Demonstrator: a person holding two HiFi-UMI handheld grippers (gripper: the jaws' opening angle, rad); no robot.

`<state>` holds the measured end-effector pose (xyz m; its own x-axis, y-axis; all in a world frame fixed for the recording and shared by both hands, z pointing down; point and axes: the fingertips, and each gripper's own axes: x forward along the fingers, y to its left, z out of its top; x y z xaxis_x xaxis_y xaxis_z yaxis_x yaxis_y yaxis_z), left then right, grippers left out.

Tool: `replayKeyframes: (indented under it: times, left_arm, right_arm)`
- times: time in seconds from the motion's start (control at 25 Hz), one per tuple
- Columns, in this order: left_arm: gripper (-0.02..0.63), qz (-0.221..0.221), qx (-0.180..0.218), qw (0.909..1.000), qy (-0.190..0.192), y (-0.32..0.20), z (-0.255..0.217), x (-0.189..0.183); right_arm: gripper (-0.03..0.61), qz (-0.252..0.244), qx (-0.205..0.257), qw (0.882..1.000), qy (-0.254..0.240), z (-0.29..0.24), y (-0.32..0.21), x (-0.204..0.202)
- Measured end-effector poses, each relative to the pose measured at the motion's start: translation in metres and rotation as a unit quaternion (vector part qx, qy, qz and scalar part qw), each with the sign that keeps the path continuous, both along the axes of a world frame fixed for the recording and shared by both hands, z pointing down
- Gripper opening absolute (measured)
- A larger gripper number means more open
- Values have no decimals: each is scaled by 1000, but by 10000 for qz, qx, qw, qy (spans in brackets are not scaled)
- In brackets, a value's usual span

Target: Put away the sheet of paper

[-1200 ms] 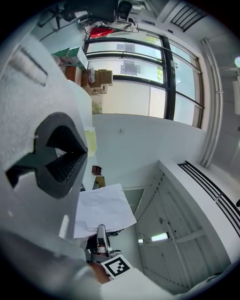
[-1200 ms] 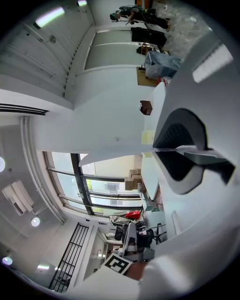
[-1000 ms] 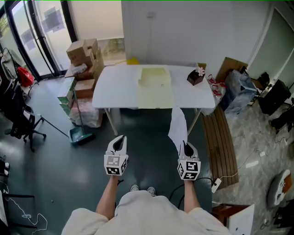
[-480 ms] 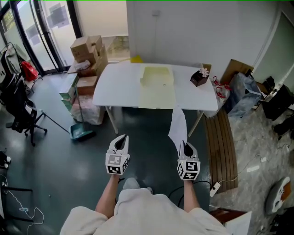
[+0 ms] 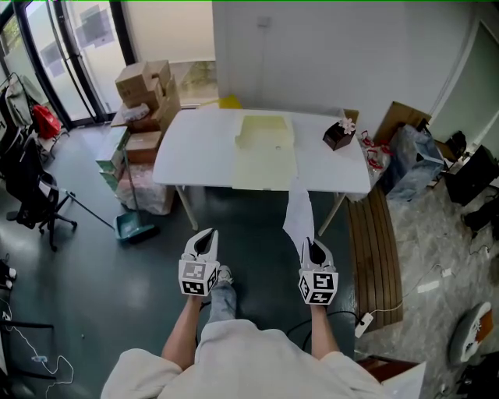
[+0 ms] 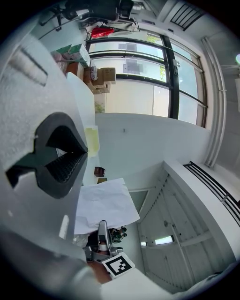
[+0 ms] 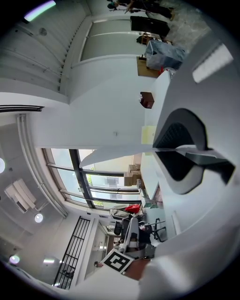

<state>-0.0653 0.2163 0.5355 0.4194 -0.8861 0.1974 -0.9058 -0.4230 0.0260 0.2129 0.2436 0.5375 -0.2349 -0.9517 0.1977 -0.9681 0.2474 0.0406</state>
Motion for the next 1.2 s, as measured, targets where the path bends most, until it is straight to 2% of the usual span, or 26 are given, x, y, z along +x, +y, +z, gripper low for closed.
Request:
replayKeyframes:
  times: [0.36, 0.68, 1.2]
  left_arm:
    - [0, 67, -111, 9999, 96, -62, 17, -8]
    - [0, 303, -125, 9994, 136, -149, 18, -19]
    - [0, 341, -62, 9993, 139, -280, 1, -74]
  right_arm:
    - [3, 49, -28, 9999, 91, 6, -57, -11]
    - [3, 264, 1, 9995, 154, 0, -130, -25]
    - [3, 308, 15, 9993, 191, -16, -263, -75]
